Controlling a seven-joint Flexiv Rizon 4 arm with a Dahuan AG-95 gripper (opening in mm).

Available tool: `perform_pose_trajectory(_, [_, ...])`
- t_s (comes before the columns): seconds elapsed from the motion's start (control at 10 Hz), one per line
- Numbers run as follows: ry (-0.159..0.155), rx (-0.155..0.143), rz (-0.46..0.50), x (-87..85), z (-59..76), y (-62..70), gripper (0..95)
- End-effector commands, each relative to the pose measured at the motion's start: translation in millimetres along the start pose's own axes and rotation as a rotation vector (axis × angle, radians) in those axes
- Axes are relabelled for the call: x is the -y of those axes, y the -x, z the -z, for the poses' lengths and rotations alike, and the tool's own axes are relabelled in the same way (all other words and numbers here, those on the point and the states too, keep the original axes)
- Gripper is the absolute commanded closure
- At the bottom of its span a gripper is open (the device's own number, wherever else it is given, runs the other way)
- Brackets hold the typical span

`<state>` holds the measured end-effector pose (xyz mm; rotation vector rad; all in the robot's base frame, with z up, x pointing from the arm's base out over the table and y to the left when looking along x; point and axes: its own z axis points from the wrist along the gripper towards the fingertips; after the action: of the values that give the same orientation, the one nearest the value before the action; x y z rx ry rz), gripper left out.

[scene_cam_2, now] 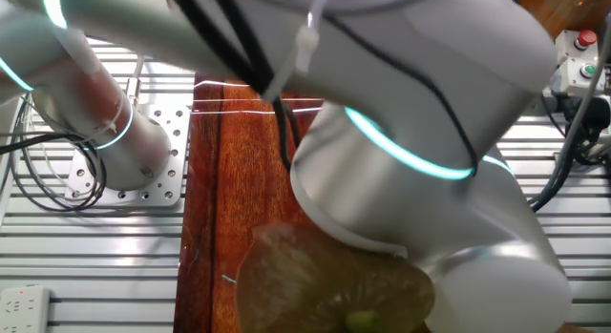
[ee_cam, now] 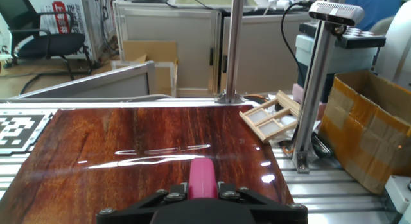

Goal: Water the plant

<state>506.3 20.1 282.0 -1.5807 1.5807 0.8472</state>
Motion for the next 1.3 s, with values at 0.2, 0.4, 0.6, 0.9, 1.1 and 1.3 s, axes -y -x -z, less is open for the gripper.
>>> perform_pose_trajectory(0.2, [0.000, 0.017, 0.008, -0.1, 0.0, 2.1, 95.0])
perform_pose_trajectory(0.4, [0.001, 0.020, 0.008, -0.1, 0.0, 2.1, 95.0])
perform_pose_trajectory(0.6, [0.007, -0.001, 0.006, -0.1, 0.0, 2.1, 95.0])
perform_pose_trajectory(0.9, [0.007, -0.009, 0.012, -0.1, -0.1, 2.0, 95.0])
perform_pose_trajectory(1.1, [0.008, -0.010, 0.013, -0.1, -0.2, 1.9, 95.0])
perform_pose_trajectory(1.3, [0.013, -0.103, -0.001, 0.2, -1.3, 2.9, 95.0])
